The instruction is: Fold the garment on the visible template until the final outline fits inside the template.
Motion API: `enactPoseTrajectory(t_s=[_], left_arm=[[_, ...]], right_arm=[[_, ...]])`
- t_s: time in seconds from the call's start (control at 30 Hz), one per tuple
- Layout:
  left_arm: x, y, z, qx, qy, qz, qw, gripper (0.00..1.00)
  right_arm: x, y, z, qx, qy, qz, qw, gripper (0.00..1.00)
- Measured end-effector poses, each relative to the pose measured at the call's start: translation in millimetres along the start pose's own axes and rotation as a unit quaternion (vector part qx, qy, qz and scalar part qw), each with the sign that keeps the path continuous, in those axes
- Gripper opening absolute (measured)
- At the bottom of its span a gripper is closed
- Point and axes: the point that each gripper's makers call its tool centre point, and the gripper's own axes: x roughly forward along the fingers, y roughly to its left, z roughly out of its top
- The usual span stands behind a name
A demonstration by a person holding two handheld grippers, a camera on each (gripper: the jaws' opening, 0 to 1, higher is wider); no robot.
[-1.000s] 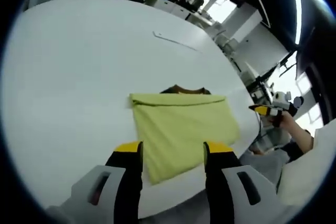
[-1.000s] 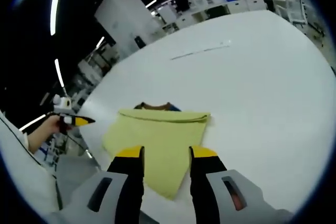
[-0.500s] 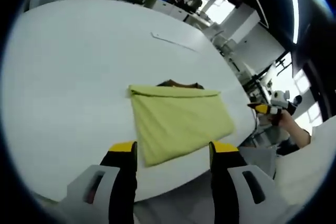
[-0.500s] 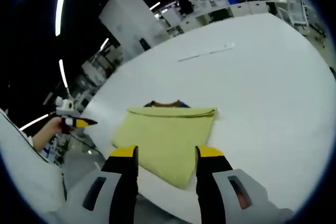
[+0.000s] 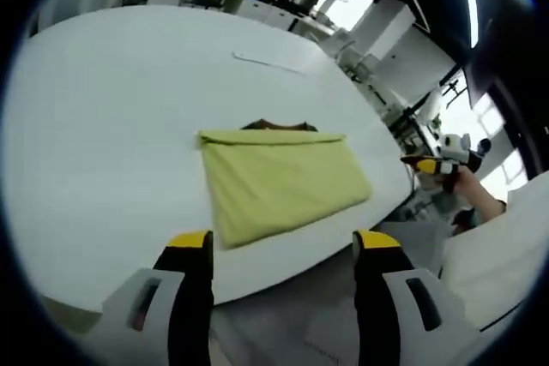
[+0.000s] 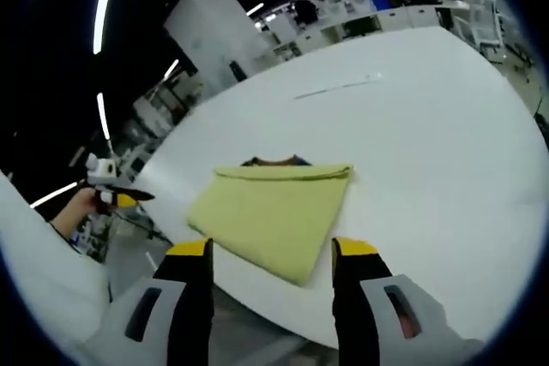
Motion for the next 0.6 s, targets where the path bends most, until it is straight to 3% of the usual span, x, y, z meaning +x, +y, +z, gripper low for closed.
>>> enactPoseTrajectory(t_s=[0.27,0.6], left_arm=[[-17,-4.2,-1.0,0.021,-0.002,0.006,0.9998,0.74],[-31,-9.2,-12.1,0.045,0.021,0.0,0.9988,0.82]], right_arm=[[-16,10,-5.3,-0.023,0.006,0.002,0.9997,0.63],[-31,20,-21.4,-0.039,0.03,0.012,0.9987,0.7]])
